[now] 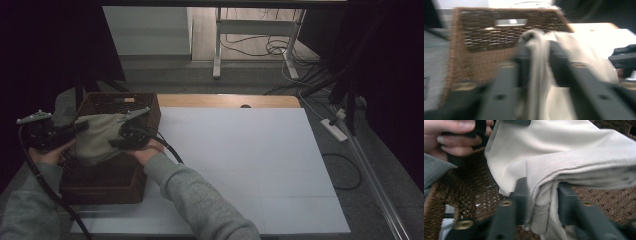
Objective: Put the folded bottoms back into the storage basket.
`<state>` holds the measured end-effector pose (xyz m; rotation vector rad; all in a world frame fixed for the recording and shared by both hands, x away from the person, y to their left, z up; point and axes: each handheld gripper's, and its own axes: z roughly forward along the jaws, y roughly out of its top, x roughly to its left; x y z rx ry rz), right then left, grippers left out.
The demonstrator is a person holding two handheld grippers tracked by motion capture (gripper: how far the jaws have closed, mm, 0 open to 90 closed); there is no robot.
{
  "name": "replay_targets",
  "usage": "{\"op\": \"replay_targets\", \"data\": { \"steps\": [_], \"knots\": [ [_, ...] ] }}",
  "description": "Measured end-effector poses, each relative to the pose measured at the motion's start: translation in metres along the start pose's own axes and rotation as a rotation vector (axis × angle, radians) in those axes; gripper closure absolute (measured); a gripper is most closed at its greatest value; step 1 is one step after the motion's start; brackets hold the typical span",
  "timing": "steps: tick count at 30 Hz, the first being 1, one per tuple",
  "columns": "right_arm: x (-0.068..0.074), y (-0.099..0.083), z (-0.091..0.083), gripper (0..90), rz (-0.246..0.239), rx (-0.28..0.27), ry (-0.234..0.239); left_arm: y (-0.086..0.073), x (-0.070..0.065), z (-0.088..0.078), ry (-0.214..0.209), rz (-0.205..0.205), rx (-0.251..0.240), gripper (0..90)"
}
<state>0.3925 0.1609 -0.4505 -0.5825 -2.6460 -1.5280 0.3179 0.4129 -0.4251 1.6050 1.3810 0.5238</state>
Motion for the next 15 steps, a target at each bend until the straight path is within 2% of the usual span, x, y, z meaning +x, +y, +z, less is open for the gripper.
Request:
{"op": "replay_targets", "data": {
  "steps": [1, 2, 5, 8, 15],
  "knots": [
    [0.001, 0.000, 0.002, 32.3, 0.004, 0.023, -0.025, 0.001, 0.000, 0.001, 0.006, -0.007, 0.002, 49.0],
    [0.002, 0.000, 0.002, 26.3, 0.013, 0.044, -0.056, 0.001, -0.001, 0.001, 0.002, 0.000, 0.009, 37.4],
    [0.003, 0.001, -0.007, 19.9, 0.022, 0.028, -0.074, 0.001, -0.006, 0.002, -0.038, 0.027, 0.018, 34.3],
    [0.003, 0.002, -0.019, 19.3, 0.025, 0.005, -0.069, 0.000, -0.011, 0.003, -0.065, 0.048, 0.018, 34.1],
    [-0.002, -0.003, -0.051, 21.1, 0.007, -0.044, -0.047, 0.000, -0.024, 0.003, -0.114, 0.064, 0.017, 34.0]
  ]
}}
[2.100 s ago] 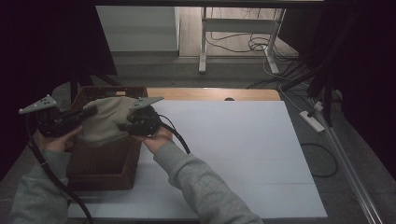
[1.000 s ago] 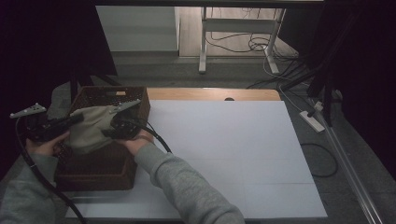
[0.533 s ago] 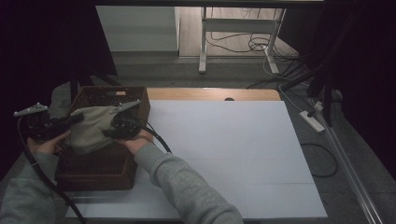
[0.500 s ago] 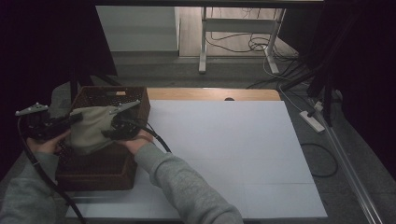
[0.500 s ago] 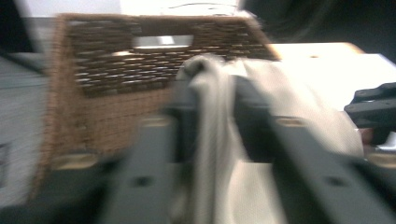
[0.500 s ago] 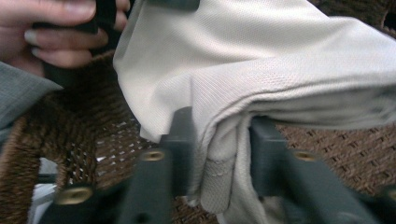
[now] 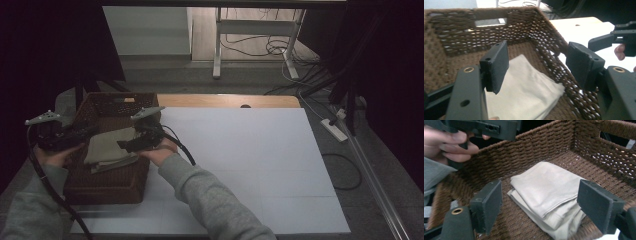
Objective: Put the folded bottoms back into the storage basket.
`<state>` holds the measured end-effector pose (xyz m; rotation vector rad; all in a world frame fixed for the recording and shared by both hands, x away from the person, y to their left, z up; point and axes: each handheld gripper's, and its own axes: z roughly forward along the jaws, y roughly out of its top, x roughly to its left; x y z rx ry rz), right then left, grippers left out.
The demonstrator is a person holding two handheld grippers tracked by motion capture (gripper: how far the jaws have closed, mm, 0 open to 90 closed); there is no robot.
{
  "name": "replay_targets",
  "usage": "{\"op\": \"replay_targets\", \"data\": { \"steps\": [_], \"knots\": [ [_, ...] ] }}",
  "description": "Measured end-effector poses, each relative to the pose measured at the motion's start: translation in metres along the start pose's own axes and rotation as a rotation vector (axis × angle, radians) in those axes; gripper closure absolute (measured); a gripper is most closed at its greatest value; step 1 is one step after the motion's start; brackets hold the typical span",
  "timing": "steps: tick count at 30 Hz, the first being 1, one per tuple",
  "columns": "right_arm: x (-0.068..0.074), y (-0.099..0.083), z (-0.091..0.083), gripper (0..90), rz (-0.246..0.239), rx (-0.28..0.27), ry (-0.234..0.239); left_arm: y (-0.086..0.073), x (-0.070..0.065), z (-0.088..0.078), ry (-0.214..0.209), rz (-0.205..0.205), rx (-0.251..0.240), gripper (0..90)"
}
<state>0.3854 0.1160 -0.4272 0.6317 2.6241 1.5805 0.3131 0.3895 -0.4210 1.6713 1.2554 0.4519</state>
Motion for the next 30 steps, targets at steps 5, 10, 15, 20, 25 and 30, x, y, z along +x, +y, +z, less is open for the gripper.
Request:
{"op": "replay_targets", "data": {
  "steps": [5, 10, 15, 20, 25, 30],
  "knots": [
    [-0.006, -0.009, -0.022, 22.3, -0.007, -0.014, 0.016, -0.003, -0.014, 0.002, -0.044, 0.019, 0.015, 34.0],
    [-0.013, -0.019, -0.039, 23.1, -0.007, -0.019, 0.016, -0.006, -0.028, 0.004, -0.075, 0.030, 0.020, 34.1],
    [-0.021, -0.032, -0.056, 23.6, 0.007, -0.035, 0.008, -0.010, -0.042, 0.006, -0.107, 0.040, 0.021, 34.1],
    [-0.029, -0.046, -0.078, 24.6, 0.002, -0.018, -0.028, -0.015, -0.059, 0.011, -0.137, 0.056, 0.034, 33.6],
    [-0.036, -0.061, -0.114, 24.6, -0.001, -0.023, -0.063, -0.021, -0.079, 0.014, -0.167, 0.072, 0.047, 32.5],
    [-0.046, -0.083, -0.152, 24.7, 0.013, -0.038, -0.107, -0.026, -0.097, 0.017, -0.188, 0.087, 0.056, 31.8]
  ]
}}
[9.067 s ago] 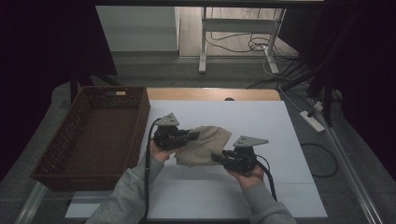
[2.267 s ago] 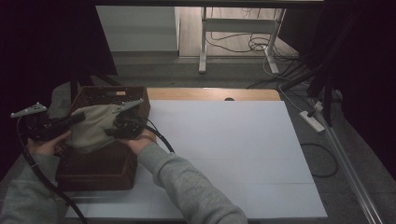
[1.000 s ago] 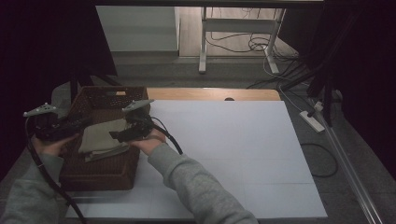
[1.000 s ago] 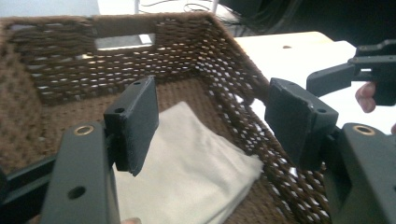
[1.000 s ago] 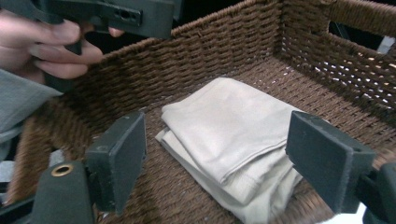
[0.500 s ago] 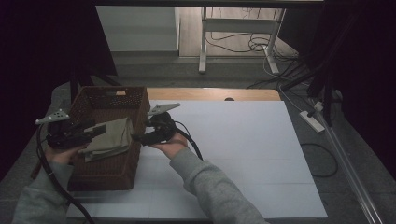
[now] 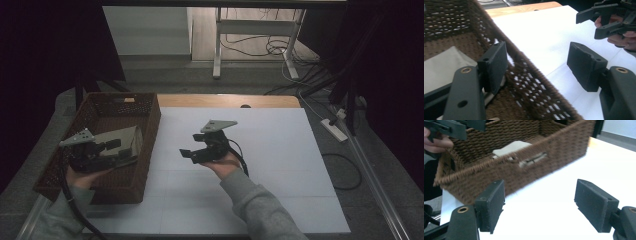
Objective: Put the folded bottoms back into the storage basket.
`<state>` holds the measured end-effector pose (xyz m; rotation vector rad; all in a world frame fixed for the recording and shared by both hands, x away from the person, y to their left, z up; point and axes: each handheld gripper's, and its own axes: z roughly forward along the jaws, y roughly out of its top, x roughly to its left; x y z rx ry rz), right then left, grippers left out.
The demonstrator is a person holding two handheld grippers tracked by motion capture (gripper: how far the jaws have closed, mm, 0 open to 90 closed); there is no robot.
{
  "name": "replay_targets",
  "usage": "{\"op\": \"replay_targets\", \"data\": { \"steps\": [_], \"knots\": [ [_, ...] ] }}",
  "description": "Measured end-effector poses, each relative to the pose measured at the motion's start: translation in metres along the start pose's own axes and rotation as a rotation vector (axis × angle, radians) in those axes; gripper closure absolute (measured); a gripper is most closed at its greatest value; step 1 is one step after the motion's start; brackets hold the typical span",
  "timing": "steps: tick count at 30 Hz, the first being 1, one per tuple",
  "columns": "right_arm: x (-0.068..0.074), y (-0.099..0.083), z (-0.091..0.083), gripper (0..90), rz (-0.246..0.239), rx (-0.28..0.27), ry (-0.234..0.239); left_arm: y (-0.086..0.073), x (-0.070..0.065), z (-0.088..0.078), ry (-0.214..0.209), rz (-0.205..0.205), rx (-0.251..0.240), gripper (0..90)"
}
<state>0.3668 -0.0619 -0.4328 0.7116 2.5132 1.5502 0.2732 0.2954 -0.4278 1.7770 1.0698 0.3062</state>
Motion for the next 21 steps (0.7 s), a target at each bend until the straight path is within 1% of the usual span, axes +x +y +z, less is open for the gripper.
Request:
{"op": "replay_targets", "data": {
  "steps": [3, 8, 12, 13, 15, 18, 21],
  "knots": [
    [-0.007, -0.013, -0.019, 24.7, 0.018, -0.014, -0.023, 0.000, -0.011, 0.005, 0.004, 0.007, 0.001, 31.4],
    [-0.015, -0.034, -0.050, 24.8, 0.026, -0.024, -0.060, -0.004, -0.029, 0.014, 0.007, 0.022, 0.010, 30.3],
    [-0.020, -0.053, -0.077, 24.8, 0.019, -0.022, -0.095, -0.009, -0.040, 0.022, 0.023, 0.038, 0.038, 29.5],
    [-0.022, -0.059, -0.085, 24.8, 0.025, -0.026, -0.105, -0.010, -0.042, 0.023, 0.023, 0.037, 0.037, 29.5],
    [-0.025, -0.067, -0.097, 25.0, 0.036, -0.032, -0.112, -0.013, -0.047, 0.025, 0.026, 0.040, 0.043, 29.3],
    [-0.030, -0.079, -0.115, 25.0, 0.037, -0.025, -0.145, -0.014, -0.053, 0.023, 0.045, 0.051, 0.036, 29.0],
    [-0.036, -0.092, -0.133, 25.1, 0.058, -0.040, -0.169, -0.016, -0.059, 0.020, 0.040, 0.062, 0.034, 29.0]
  ]
}}
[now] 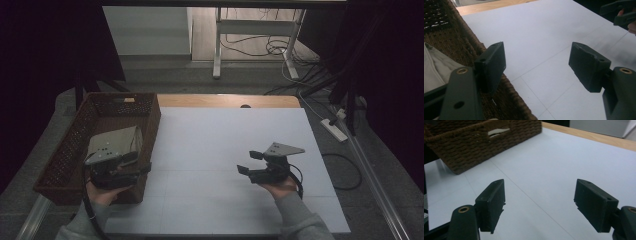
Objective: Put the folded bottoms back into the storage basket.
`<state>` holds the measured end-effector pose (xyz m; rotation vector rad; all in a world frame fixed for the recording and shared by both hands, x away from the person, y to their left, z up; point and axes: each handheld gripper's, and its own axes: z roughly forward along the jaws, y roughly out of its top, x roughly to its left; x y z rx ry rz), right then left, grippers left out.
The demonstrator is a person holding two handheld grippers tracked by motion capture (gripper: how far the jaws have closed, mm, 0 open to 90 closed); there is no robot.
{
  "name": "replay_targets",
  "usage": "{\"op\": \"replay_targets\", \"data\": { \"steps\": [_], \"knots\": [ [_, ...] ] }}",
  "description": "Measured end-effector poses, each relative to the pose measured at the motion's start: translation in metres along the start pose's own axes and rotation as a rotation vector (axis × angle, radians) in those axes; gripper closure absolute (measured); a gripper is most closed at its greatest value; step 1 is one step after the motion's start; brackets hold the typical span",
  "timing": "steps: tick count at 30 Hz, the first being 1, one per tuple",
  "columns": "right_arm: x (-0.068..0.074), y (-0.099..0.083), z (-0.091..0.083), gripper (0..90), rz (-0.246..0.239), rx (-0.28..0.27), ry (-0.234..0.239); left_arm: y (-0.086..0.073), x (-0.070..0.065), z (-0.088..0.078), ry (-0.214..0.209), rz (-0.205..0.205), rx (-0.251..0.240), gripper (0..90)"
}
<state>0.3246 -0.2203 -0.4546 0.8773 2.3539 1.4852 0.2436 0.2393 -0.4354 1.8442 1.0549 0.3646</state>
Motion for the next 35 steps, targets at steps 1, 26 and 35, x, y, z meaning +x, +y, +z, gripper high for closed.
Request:
{"op": "replay_targets", "data": {
  "steps": [1, 26, 35],
  "knots": [
    [-0.003, -0.004, -0.005, 25.1, 0.006, 0.001, -0.008, -0.001, -0.001, -0.001, -0.001, 0.001, 0.002, 28.9],
    [-0.040, -0.042, -0.039, 25.1, 0.032, 0.030, -0.119, -0.016, -0.004, -0.005, -0.020, 0.011, 0.003, 27.4],
    [-0.041, -0.041, -0.041, 25.0, 0.038, 0.024, -0.125, -0.015, -0.005, -0.006, -0.023, 0.011, -0.003, 27.3]
  ]
}}
